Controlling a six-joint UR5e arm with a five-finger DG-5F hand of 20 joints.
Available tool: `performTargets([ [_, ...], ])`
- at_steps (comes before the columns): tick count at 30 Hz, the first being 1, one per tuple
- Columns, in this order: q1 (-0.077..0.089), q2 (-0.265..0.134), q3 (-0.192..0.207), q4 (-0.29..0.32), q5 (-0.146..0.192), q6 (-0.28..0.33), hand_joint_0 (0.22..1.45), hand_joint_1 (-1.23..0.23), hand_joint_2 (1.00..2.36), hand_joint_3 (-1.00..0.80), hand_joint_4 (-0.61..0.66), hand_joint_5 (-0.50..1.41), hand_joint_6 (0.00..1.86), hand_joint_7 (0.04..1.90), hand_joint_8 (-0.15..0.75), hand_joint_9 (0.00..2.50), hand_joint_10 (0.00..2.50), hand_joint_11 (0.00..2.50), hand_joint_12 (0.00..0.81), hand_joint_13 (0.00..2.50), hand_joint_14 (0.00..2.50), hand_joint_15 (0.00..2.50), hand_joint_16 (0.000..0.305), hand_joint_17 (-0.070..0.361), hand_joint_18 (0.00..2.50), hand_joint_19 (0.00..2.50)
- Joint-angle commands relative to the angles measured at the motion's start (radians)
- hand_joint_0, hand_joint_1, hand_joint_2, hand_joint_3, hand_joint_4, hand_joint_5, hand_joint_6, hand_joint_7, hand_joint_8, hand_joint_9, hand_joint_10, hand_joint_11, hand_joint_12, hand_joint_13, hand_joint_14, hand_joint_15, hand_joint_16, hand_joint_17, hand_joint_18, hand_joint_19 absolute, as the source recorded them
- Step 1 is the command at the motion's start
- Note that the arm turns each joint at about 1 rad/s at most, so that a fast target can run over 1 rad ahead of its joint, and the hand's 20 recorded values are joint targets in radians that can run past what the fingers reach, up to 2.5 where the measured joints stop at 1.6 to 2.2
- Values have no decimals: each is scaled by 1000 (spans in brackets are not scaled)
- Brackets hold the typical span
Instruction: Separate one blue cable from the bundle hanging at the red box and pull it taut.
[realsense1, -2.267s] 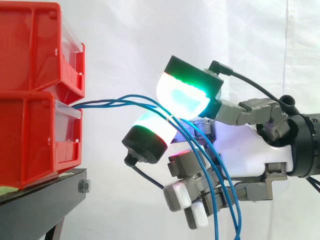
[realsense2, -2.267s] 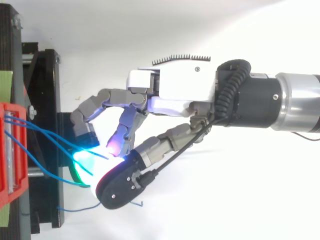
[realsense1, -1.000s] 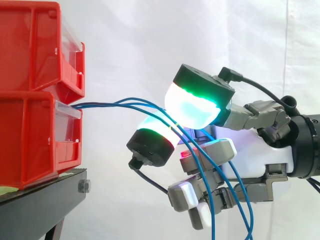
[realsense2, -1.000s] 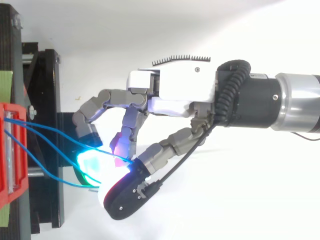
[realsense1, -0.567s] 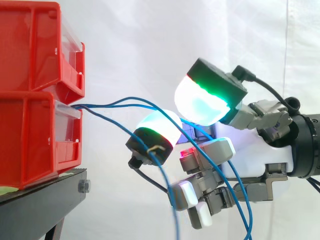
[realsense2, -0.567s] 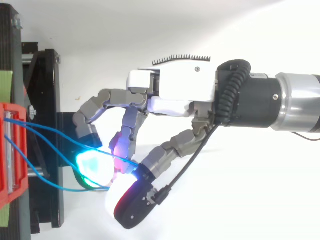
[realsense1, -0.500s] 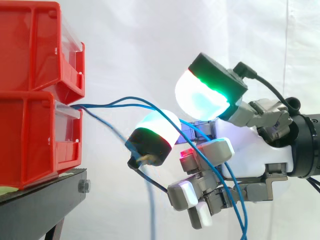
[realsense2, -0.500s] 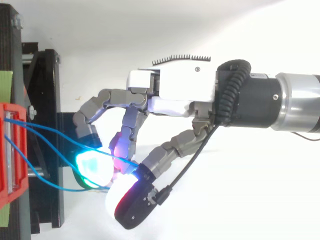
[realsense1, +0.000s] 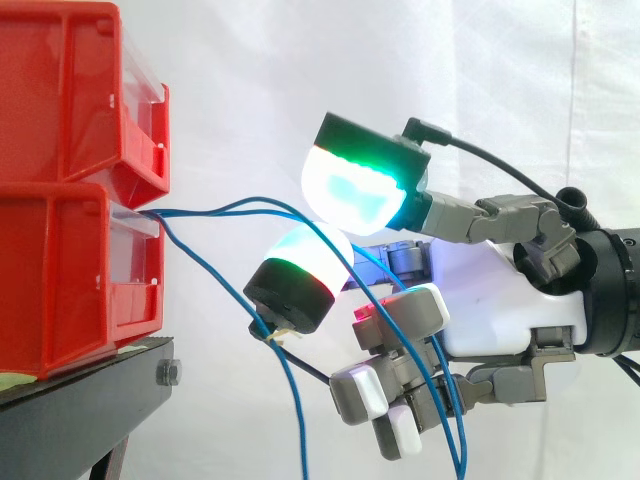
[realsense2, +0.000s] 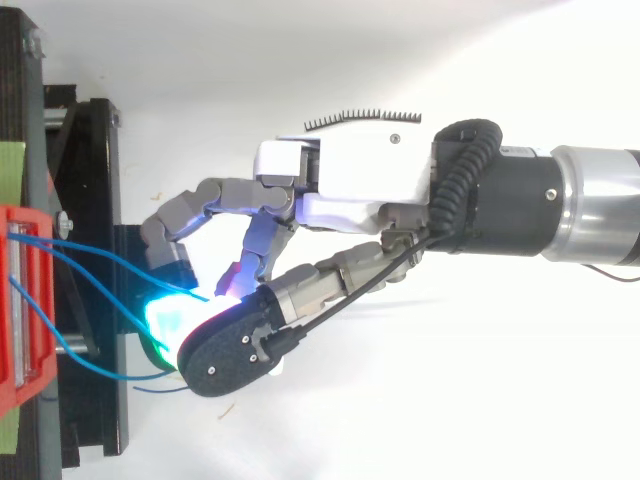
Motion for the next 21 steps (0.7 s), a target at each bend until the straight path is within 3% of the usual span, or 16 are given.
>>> performTargets([
  [1, 0, 0, -1, -1, 0, 0, 568, -674, 1020, -239, 35, -119, 756, 1220, 279, 1212, 34, 1111, 368, 966, 24, 733, 47, 107, 870, 750],
  [9, 0, 0, -1, 0, 0, 0, 657, -826, 1024, -174, 53, -209, 846, 1065, 262, 1064, 32, 1153, 366, 954, 26, 727, 48, 108, 870, 679],
  [14, -2, 0, -1, -1, 0, 0, 728, -877, 1013, -343, 61, -213, 854, 1000, 248, 1032, 31, 1165, 353, 937, 25, 724, 48, 108, 852, 645],
  [16, -3, -1, -1, -1, -3, 0, 708, -889, 1000, -500, 65, -206, 853, 1050, 253, 1039, 31, 1171, 354, 939, 24, 720, 48, 107, 854, 643],
  [21, -5, -1, -1, -3, -3, 0, 600, -865, 1000, -500, 84, -171, 845, 1101, 261, 1108, 32, 1190, 347, 949, 24, 722, 46, 105, 860, 662],
])
